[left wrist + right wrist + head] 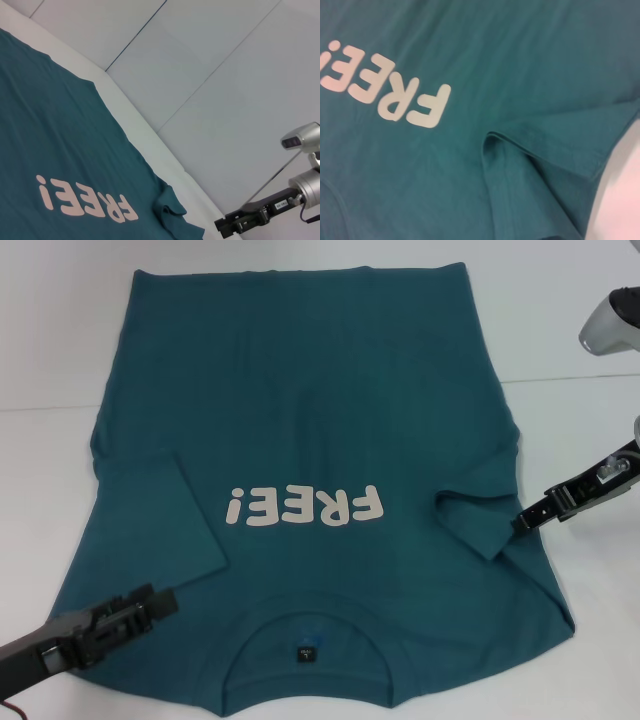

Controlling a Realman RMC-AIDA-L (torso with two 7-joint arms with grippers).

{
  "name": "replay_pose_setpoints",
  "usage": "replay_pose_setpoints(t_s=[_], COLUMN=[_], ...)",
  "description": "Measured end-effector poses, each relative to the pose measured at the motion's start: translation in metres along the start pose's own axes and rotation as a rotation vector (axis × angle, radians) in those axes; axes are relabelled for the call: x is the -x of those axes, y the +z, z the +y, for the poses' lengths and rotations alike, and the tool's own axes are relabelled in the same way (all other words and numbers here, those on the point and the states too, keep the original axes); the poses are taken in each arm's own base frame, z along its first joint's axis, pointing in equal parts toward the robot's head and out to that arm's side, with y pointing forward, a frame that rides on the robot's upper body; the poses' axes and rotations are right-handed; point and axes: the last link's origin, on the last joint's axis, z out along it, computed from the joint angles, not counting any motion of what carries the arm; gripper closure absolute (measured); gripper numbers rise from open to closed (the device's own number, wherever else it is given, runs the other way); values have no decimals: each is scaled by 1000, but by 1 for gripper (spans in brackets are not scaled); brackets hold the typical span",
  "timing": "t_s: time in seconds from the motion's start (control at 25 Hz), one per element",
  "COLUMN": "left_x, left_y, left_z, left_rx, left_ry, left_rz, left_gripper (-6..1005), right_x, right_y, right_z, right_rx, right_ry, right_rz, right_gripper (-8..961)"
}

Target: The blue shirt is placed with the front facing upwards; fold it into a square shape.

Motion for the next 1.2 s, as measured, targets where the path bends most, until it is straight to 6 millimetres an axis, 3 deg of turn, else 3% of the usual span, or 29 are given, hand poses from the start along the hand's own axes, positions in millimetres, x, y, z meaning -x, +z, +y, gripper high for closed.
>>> replay_pose_setpoints(t_s=[0.56, 0.92, 1.2], left_x=[2, -19, -32], left_y=[1, -25, -35], left_z=[0, -15, -26], left_rx=[3, -117, -197], left_ry=[-31, -546, -540], left_rz=[1, -20, -36], left_gripper=[380, 378, 377], right_x=[-2, 0, -6], right_y=[5, -14, -12], right_z=[0, 11, 13], right_rx=[0, 336, 420], right_ry=[23, 122, 131], right_rz=[-21, -295, -351], right_gripper=[193, 183, 154])
